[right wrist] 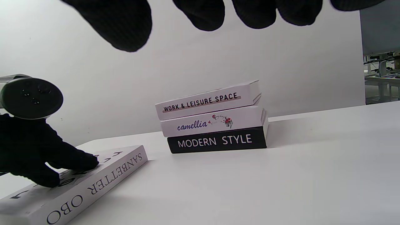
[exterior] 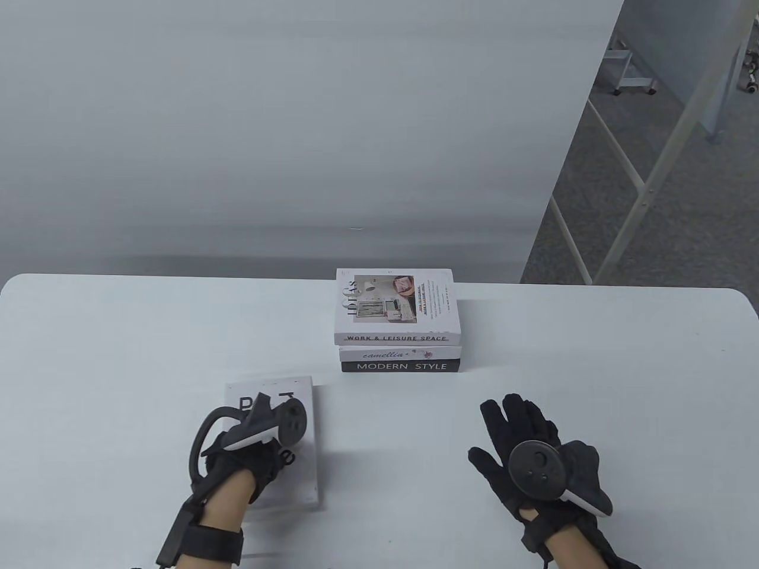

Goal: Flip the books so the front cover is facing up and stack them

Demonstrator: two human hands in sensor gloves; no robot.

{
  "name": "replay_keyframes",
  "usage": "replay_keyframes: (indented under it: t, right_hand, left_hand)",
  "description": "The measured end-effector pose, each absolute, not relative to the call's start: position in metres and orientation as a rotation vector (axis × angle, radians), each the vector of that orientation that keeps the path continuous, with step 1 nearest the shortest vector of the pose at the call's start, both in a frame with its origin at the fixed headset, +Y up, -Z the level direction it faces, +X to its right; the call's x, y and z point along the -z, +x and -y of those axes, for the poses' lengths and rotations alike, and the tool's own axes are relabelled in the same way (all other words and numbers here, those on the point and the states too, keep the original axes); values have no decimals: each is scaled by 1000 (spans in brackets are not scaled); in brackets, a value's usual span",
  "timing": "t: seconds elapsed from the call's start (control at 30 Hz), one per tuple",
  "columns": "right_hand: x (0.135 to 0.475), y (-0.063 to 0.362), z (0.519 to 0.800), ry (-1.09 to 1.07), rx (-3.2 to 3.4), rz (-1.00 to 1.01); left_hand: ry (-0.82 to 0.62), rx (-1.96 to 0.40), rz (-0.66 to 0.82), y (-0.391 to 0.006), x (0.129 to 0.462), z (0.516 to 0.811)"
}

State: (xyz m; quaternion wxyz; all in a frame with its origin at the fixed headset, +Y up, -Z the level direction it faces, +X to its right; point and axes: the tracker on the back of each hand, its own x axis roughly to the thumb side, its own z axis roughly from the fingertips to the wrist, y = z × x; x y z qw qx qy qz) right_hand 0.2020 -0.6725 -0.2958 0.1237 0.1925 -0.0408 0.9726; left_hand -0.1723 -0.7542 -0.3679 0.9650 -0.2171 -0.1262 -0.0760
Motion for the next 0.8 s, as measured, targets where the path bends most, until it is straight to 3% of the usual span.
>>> replay_keyframes:
  t: [0.33,0.8]
  right_hand:
    - [299,195,686,577,-2854,40]
    - [309,183,731,604,-2884,-188]
  left_hand:
    - [-403,202,420,-97,352,752]
    - [-375,69,565,-42,330,749]
